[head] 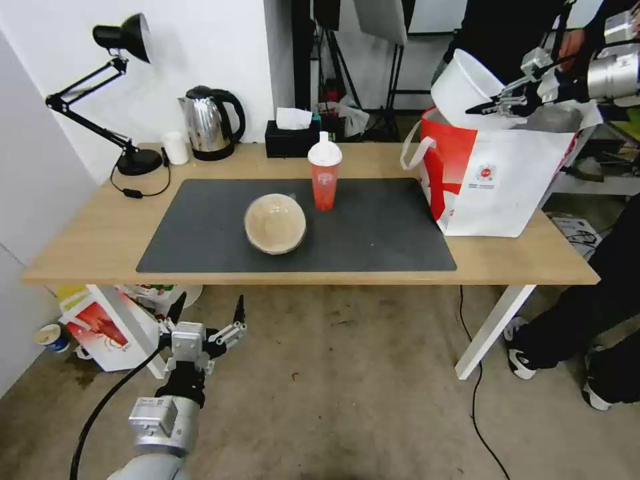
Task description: Pick up the trash from the table and place it into the takeout bag.
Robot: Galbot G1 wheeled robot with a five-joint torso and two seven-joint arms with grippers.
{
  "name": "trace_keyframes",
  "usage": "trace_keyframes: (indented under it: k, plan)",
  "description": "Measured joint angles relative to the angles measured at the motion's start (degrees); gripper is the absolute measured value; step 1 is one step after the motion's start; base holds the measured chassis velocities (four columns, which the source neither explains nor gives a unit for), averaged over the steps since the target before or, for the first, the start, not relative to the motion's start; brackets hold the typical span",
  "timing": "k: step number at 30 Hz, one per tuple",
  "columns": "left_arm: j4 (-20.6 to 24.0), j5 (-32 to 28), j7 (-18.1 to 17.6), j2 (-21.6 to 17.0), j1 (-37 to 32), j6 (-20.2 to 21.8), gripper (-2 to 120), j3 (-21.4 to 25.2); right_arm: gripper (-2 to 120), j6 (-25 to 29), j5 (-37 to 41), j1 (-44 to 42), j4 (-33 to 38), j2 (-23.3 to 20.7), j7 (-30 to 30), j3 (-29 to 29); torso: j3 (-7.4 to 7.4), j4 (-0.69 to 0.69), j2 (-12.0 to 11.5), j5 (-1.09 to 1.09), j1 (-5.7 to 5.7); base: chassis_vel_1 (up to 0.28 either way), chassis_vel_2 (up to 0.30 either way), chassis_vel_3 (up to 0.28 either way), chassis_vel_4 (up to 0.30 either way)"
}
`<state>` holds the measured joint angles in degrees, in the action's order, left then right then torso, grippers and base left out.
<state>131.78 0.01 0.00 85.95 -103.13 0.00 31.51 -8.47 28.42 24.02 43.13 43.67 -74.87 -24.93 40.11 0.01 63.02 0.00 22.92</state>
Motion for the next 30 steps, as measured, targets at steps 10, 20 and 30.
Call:
trace_keyframes:
  k: [10, 20, 30]
  plan:
    - [0.0, 0.0, 0.0, 0.0, 0.0, 0.0, 100, 0.0, 0, -0.05, -0.19, -2.2, -0.69, -0.54, 0.15, 2.68, 0.0, -0.01, 0.0, 0.01, 0.0, 0.0, 0.0, 0.0, 0.0]
    - [0.0, 0.0, 0.0, 0.0, 0.0, 0.0, 100, 0.0, 0, -0.37, 0.08, -4.77, 0.65, -2.13, 0.35, 5.6, 0.0, -0.02, 0.0, 0.01, 0.0, 0.0, 0.0, 0.0, 0.0]
    - [0.0, 0.0, 0.0, 0.0, 0.0, 0.0, 100, 0.0, 13, -1.97, 2.69, -5.76, 2.64, -3.23, 1.98, 5.58, 0.0, -0.01, 0.0, 0.0, 0.0, 0.0, 0.0, 0.0, 0.0]
